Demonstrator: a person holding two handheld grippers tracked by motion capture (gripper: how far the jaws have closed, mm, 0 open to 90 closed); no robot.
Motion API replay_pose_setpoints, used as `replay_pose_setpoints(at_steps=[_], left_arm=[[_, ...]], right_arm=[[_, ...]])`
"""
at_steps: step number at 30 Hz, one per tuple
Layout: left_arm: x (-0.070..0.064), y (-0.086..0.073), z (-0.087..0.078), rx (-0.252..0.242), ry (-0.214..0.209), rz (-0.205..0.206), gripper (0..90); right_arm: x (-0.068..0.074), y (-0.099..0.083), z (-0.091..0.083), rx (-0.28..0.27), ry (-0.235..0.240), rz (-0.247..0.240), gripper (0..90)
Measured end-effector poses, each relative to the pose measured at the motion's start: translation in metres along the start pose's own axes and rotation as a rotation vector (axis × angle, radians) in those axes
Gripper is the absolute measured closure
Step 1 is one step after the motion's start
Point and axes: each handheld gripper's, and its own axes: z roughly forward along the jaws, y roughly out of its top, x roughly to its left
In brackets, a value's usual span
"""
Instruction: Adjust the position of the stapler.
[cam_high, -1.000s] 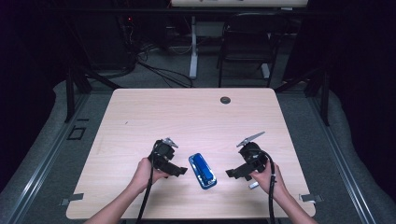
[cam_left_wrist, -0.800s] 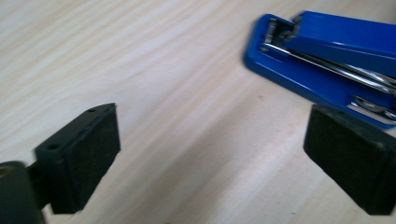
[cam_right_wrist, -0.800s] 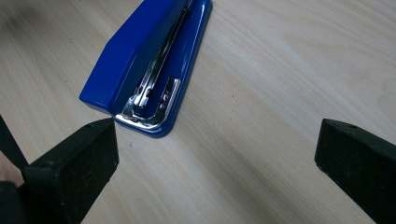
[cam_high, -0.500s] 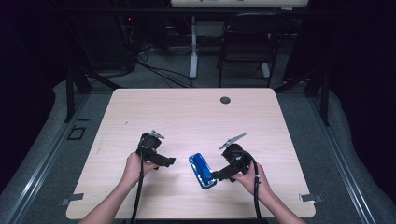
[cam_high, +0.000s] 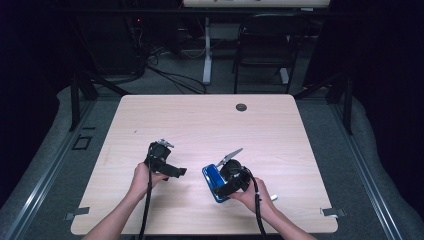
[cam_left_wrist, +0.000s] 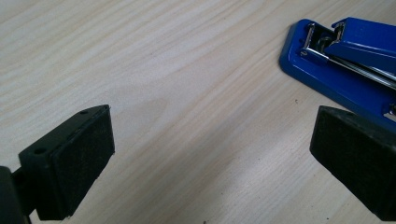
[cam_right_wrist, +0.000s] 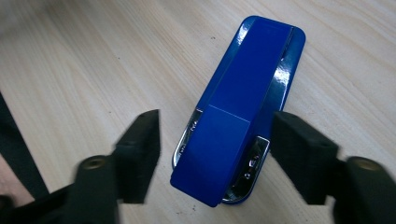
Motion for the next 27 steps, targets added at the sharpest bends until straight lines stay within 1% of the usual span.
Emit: replay_pose_setpoints(at_steps=[2, 3, 5, 9, 15, 19, 20, 22, 27], left_arm=[[0.0004, -0.0004, 0.0006, 0.005, -0.004, -0.001, 0.0], [0.0004, -0.0005, 0.0006, 0.005, -0.005, 0.002, 0.0], [0.0001, -0.0003, 0.0003, 0.006, -0.006, 0.009, 0.1], [-0.0002, -0.0003, 0.0002, 0.008, -0.001, 0.021, 0.1], [0.0003, -0.0007, -0.0005, 0.002, -0.004, 0.019, 0.4], [-0.0006, -0.0005, -0.0007, 0.003, -0.013, 0.027, 0.7], [-0.0008, -0.0006, -0.0006, 0.002, -0.014, 0.029, 0.7], [-0.0011, -0.0006, 0.0, 0.002, -0.016, 0.032, 0.7], [-0.0025, -0.0005, 0.0005, 0.005, -0.029, 0.044, 0.8]], right_arm=[[0.0002, -0.0007, -0.0007, -0.006, -0.007, -0.01, 48.3], [0.0001, -0.0006, -0.0014, -0.007, -0.007, -0.012, 48.6], [0.0025, -0.0001, -0.0013, -0.002, -0.027, -0.023, 49.4], [0.0038, -0.0001, -0.0015, 0.002, -0.037, -0.028, 50.0], [0.0043, -0.0001, -0.0031, 0.023, -0.037, -0.062, 53.5], [0.0006, -0.0002, -0.0054, 0.045, -0.019, -0.089, 57.0], [-0.0003, -0.0004, -0.0061, 0.045, -0.008, -0.089, 57.9], [-0.0015, -0.0002, -0.008, 0.056, 0.002, -0.114, 59.3], [-0.003, -0.0016, -0.0096, 0.062, 0.033, -0.166, 61.5]])
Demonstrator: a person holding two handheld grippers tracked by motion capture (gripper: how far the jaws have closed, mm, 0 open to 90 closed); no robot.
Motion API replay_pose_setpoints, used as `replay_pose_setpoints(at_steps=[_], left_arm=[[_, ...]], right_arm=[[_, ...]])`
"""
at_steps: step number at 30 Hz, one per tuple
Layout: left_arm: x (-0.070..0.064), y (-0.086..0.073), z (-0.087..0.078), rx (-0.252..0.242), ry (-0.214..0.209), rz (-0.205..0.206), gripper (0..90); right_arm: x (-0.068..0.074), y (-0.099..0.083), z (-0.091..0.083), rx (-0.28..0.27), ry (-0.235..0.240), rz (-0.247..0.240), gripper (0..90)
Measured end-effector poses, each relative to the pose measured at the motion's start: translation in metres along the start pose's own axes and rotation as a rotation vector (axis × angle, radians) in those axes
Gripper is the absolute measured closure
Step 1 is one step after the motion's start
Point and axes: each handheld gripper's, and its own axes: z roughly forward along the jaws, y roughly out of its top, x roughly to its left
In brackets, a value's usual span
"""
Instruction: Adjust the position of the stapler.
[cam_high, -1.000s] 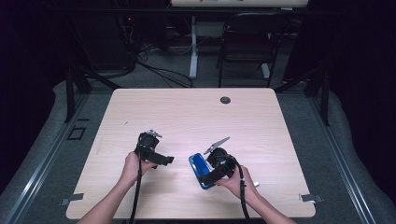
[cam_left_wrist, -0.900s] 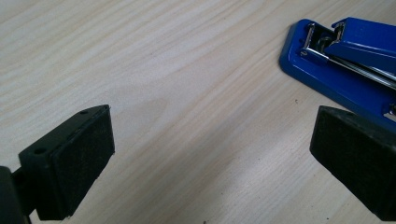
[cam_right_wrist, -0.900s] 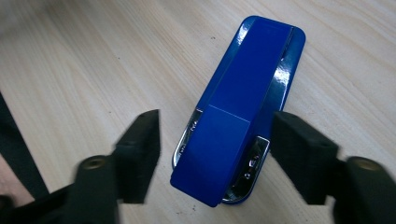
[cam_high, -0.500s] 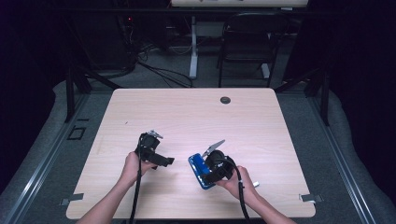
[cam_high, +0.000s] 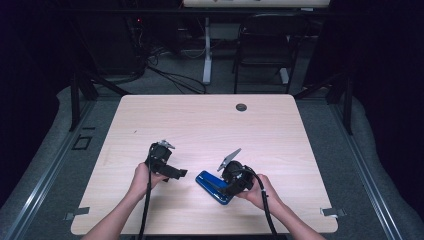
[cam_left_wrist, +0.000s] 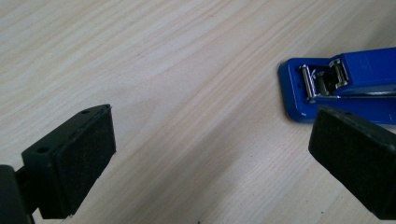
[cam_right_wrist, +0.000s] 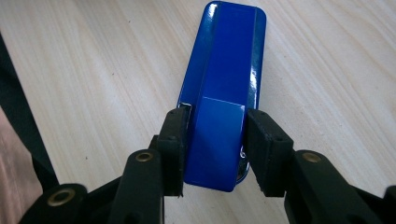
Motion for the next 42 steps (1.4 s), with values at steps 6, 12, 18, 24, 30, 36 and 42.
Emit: replay_pose_setpoints(at_steps=[6, 12, 18, 24, 30, 36, 42], left_arm=[[-0.005, 0.001, 0.003, 0.01, -0.017, 0.042, 1.3], [-0.007, 0.001, 0.004, 0.013, -0.026, 0.053, 1.2], [-0.008, 0.001, 0.004, 0.012, -0.03, 0.057, 1.2], [-0.007, 0.001, 0.004, 0.014, -0.029, 0.054, 1.0], [-0.009, 0.001, 0.005, 0.007, -0.041, 0.068, 1.7], [-0.017, 0.004, 0.014, 0.017, -0.04, 0.089, 0.2], [-0.033, 0.01, 0.025, 0.002, -0.104, 0.163, 0.1]], right_arm=[[0.002, -0.001, 0.002, 0.005, 0.016, -0.043, 60.6], [0.003, -0.003, 0.003, 0.024, -0.002, -0.023, 53.9], [0.011, -0.002, 0.007, 0.059, -0.048, -0.076, 61.2], [0.004, -0.004, 0.004, 0.089, -0.083, -0.151, 64.5], [-0.006, -0.01, -0.002, 0.096, -0.083, -0.166, 65.2], [-0.017, -0.016, -0.004, 0.111, -0.011, -0.084, 54.6], [-0.022, -0.021, -0.012, 0.063, 0.003, -0.014, 56.8]])
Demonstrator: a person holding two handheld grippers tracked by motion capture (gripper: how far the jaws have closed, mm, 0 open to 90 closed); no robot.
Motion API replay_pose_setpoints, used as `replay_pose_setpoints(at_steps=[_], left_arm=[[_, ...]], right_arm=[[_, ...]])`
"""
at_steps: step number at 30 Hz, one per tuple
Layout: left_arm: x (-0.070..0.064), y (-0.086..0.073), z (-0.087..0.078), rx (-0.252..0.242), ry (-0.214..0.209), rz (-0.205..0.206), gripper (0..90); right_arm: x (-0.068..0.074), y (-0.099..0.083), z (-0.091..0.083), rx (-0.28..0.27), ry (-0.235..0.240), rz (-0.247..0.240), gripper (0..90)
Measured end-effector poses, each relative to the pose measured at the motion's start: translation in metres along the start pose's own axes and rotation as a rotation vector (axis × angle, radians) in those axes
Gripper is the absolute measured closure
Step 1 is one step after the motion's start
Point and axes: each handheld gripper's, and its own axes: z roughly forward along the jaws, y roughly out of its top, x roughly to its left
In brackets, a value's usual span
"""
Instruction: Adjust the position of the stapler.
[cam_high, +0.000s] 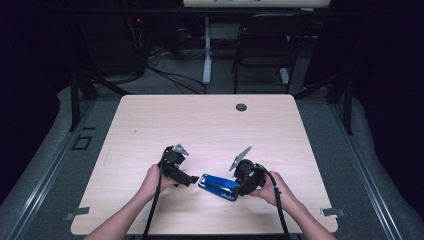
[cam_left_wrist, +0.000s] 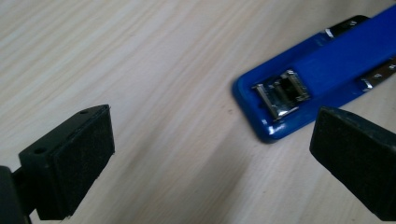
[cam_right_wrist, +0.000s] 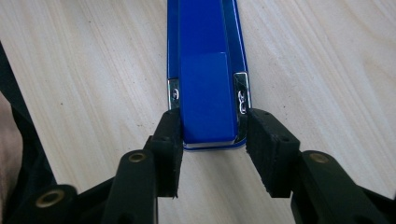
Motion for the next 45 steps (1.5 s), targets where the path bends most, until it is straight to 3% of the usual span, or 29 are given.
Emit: replay_pose_setpoints(at_steps=[8, 16, 21, 23, 26, 29, 31, 44, 45], left_arm=[[-0.014, 0.009, 0.015, 0.015, -0.041, 0.118, 1.8], [-0.022, 0.01, 0.023, 0.004, -0.109, 0.161, 11.2], [-0.028, 0.012, 0.026, -0.013, -0.116, 0.178, 16.1], [-0.029, 0.013, 0.027, -0.023, -0.101, 0.194, 19.2], [-0.032, 0.015, 0.03, -0.044, -0.13, 0.204, 24.1], [-0.036, 0.016, 0.03, -0.054, -0.155, 0.241, 29.6], [-0.038, 0.016, 0.03, -0.064, -0.163, 0.252, 37.1], [-0.042, 0.014, 0.029, -0.045, -0.133, 0.292, 41.8], [-0.042, 0.014, 0.029, -0.049, -0.149, 0.298, 42.4]], right_arm=[[0.002, 0.0, 0.0, 0.014, -0.004, 0.003, 63.2], [0.004, 0.002, 0.0, 0.025, -0.019, -0.088, 65.6], [0.006, 0.002, 0.0, 0.02, -0.023, -0.112, 65.8], [0.006, 0.002, 0.0, 0.029, -0.031, -0.133, 65.8], [0.005, 0.002, 0.0, 0.023, -0.025, -0.129, 65.8], [0.004, 0.002, 0.0, 0.024, -0.018, -0.128, 65.8], [0.004, 0.001, 0.0, 0.018, -0.013, -0.119, 65.7], [0.004, 0.0, -0.001, 0.023, -0.027, -0.089, 64.5], [0.004, -0.001, -0.001, 0.024, -0.028, -0.085, 64.5]])
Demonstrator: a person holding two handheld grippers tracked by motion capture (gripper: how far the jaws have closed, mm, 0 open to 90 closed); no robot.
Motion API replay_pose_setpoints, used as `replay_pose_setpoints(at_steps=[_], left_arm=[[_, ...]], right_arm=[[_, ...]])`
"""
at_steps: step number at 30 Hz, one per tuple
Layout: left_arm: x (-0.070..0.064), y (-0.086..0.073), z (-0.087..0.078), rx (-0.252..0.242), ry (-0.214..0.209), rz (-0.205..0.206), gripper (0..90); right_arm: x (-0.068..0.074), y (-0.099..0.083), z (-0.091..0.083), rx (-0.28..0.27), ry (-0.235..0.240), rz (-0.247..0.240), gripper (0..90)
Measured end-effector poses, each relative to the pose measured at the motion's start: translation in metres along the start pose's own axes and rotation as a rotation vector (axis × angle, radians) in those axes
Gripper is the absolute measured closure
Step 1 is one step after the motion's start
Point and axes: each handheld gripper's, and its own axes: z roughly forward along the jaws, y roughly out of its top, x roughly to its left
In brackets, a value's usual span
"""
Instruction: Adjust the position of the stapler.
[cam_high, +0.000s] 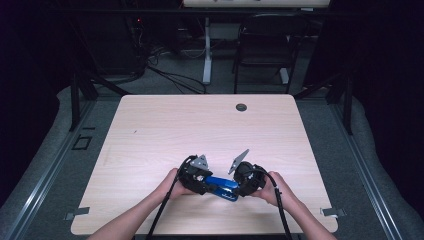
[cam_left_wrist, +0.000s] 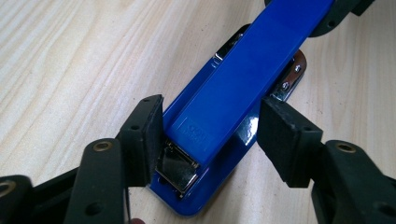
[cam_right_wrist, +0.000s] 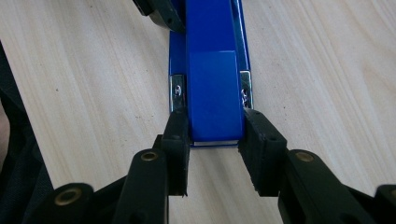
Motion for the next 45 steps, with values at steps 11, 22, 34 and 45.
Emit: replay_pose_setpoints(at_steps=[11, 22, 34, 45], left_arm=[[-0.005, 0.001, 0.0, 0.016, 0.026, 0.033, 52.5], [-0.011, 0.004, 0.001, 0.044, 0.052, 0.035, 57.4], [-0.016, 0.007, 0.001, 0.071, 0.066, 0.028, 60.5], [-0.016, 0.008, 0.001, 0.09, 0.066, 0.053, 60.0]], right_arm=[[-0.004, -0.005, -0.003, -0.004, -0.079, -0.018, 63.4], [-0.008, -0.005, -0.003, -0.021, -0.094, -0.012, 62.1], [-0.01, -0.006, -0.002, -0.046, -0.119, -0.024, 60.0], [-0.015, -0.008, -0.004, -0.052, -0.053, 0.01, 59.9]])
